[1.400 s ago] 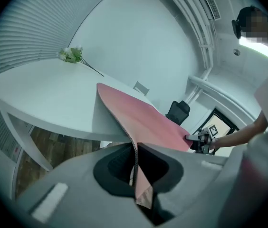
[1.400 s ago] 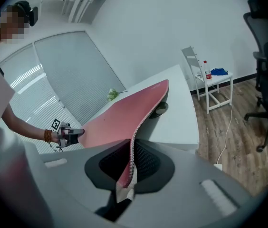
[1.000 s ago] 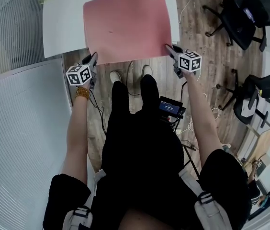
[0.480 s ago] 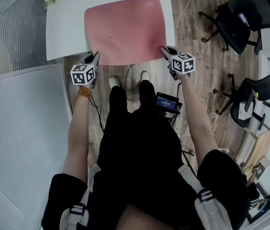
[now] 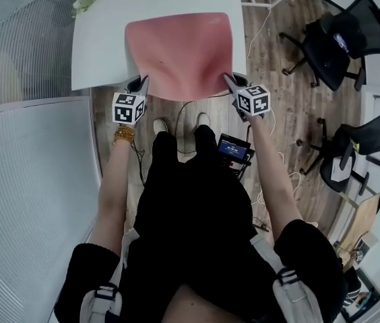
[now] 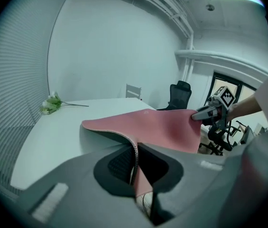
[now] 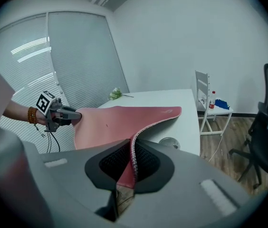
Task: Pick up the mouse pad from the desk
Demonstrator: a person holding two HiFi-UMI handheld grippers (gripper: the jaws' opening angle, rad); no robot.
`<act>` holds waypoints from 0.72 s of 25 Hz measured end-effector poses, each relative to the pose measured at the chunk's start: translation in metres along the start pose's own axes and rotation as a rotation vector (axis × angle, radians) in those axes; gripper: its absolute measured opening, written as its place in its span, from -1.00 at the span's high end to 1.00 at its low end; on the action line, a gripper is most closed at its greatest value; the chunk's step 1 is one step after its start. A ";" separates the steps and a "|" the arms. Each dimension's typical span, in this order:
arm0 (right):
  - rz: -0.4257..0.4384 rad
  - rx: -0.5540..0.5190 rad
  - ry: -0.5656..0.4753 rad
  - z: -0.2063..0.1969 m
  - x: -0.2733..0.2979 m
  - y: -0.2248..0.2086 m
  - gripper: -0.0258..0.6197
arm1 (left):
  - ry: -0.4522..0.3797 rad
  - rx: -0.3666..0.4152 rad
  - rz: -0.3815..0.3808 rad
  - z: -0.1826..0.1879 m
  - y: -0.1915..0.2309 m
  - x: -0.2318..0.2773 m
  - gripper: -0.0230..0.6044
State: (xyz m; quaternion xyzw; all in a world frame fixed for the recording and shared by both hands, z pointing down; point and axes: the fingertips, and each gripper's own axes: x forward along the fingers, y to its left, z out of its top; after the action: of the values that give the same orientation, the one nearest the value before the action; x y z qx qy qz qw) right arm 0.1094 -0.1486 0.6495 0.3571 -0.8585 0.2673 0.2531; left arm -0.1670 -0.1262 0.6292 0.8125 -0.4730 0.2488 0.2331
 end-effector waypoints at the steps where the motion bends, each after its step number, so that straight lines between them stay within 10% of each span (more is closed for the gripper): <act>1: -0.002 -0.013 -0.006 0.005 -0.001 0.002 0.81 | -0.007 0.018 0.004 0.005 -0.001 -0.001 0.88; 18: -0.042 -0.232 -0.200 0.143 -0.023 0.012 0.81 | -0.181 0.204 0.088 0.128 0.001 -0.024 0.88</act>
State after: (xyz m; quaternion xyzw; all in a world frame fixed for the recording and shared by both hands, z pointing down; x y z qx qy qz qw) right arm 0.0797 -0.2218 0.5274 0.3681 -0.8969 0.1241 0.2112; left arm -0.1547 -0.1900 0.5158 0.8295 -0.4996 0.2312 0.0944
